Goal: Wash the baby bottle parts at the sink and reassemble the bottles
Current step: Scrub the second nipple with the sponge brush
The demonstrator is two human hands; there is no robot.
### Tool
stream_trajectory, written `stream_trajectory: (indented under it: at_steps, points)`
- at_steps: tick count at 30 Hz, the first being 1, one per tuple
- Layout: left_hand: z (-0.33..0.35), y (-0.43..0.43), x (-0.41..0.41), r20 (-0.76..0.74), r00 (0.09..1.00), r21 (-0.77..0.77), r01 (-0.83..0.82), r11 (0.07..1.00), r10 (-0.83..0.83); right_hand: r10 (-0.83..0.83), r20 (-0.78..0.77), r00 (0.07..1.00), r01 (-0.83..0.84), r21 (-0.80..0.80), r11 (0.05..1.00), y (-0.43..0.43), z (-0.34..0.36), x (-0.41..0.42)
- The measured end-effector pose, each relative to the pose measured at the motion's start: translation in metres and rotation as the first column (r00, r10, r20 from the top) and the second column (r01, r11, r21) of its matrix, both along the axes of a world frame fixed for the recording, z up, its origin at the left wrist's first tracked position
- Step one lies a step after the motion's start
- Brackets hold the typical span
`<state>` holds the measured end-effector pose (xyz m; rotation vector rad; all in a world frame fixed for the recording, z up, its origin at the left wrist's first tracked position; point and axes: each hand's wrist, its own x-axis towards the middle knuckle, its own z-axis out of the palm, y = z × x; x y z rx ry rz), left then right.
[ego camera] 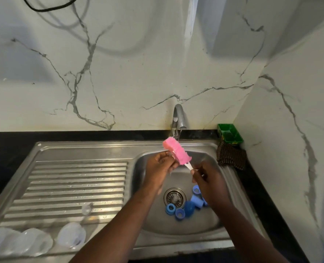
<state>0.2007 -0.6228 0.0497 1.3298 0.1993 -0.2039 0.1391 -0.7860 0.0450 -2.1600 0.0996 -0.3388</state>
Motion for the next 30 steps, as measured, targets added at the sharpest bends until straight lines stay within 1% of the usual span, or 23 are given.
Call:
stream_trajectory:
  at_steps: [2,5,10,13,14,18,22,24,27,30]
  points:
    - [0.0,0.001,0.001,-0.022,0.999,-0.021,-0.024,0.999,0.024,0.012,0.021,1.0,-0.011,-0.019,1.0,0.002,-0.002,0.002]
    - [0.0,0.007,0.005,-0.055,0.995,-0.053,-0.092,0.994,0.089,0.033,0.012,0.999,-0.032,-0.038,0.999,-0.01,-0.01,-0.006]
    - [0.001,-0.004,-0.002,-0.048,0.999,0.012,-0.009,1.0,0.01,0.031,0.021,0.999,-0.03,-0.03,0.999,-0.008,-0.006,-0.002]
    - [0.004,-0.001,0.0,-0.045,0.999,0.022,-0.025,0.999,0.026,0.029,0.011,1.0,-0.029,-0.006,1.0,-0.012,-0.009,-0.004]
    - [0.004,0.001,0.001,-0.035,0.999,0.04,-0.037,0.998,0.039,0.019,0.003,1.0,-0.019,-0.008,1.0,-0.016,-0.011,-0.007]
    - [0.003,-0.007,-0.001,0.045,0.999,0.222,-0.018,0.975,0.008,-0.02,0.003,1.0,0.02,-0.024,1.0,-0.021,-0.007,-0.007]
    - [0.003,-0.014,-0.005,0.054,0.997,0.21,-0.067,0.975,0.057,-0.042,0.045,0.998,0.043,-0.026,0.999,-0.017,-0.006,-0.002]
    - [0.003,-0.015,-0.002,0.043,0.998,0.2,-0.043,0.979,0.035,-0.028,0.037,0.999,0.028,-0.018,0.999,-0.014,-0.007,-0.001]
    - [0.004,-0.022,-0.002,0.022,1.0,0.161,-0.01,0.987,0.006,-0.007,0.034,0.999,0.008,-0.043,0.999,-0.01,-0.009,0.001]
    - [0.004,-0.019,-0.001,0.009,0.999,0.103,-0.05,0.993,0.05,-0.034,0.047,0.998,0.036,-0.029,0.999,-0.015,-0.013,-0.005]
